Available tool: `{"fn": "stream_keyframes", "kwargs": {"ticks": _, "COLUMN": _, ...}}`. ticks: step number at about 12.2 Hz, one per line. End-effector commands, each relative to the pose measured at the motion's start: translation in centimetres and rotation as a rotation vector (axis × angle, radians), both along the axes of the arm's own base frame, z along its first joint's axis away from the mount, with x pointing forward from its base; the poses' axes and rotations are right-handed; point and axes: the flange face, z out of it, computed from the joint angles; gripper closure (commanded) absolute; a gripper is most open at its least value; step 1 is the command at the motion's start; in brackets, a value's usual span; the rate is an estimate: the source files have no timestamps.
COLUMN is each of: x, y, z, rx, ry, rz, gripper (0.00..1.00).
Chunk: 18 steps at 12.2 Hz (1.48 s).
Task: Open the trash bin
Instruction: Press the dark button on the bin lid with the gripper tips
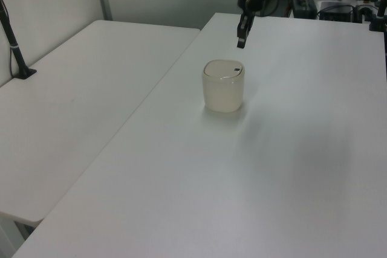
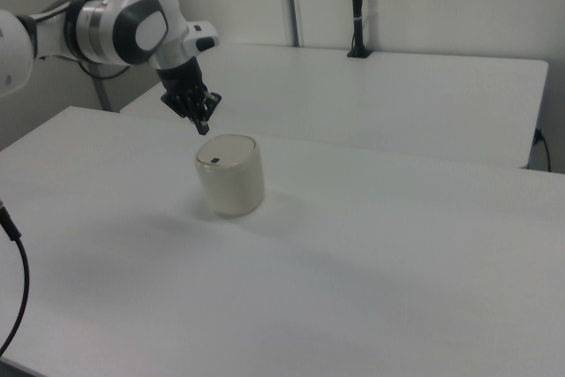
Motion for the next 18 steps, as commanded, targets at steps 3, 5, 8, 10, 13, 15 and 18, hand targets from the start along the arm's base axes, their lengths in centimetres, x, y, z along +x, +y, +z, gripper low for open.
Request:
{"fn": "stream_keyframes", "kwargs": {"ticks": 3, "x": 1.6, "y": 0.6, "z": -4.7, "rx": 0.006, "ry": 0.015, "rz": -0.066, "gripper": 1.0}}
{"fn": "stream_keyframes", "kwargs": {"ticks": 5, "x": 1.9, "y": 0.5, "z": -5.9, "rx": 0.007, "ry": 0.033, "rz": -0.085, "gripper": 1.0}}
{"fn": "stream_keyframes", "kwargs": {"ticks": 8, "x": 2.4, "y": 0.3, "z": -7.6, "rx": 0.003, "ry": 0.038, "rz": -0.115, "gripper": 1.0}}
{"fn": "stream_keyframes", "kwargs": {"ticks": 10, "x": 2.5, "y": 0.2, "z": -7.5, "rx": 0.004, "ry": 0.033, "rz": -0.116, "gripper": 1.0}}
{"fn": "stream_keyframes", "kwargs": {"ticks": 13, "x": 2.2, "y": -0.4, "z": -4.1, "rx": 0.022, "ry": 0.006, "rz": -0.132, "gripper": 1.0}}
{"fn": "stream_keyframes", "kwargs": {"ticks": 15, "x": 0.9, "y": -0.4, "z": -0.8, "rx": 0.016, "ry": 0.046, "rz": -0.122, "gripper": 1.0}}
{"fn": "stream_keyframes", "kwargs": {"ticks": 18, "x": -2.9, "y": -1.3, "z": 3.9, "rx": -0.007, "ry": 0.137, "rz": -0.091, "gripper": 1.0}}
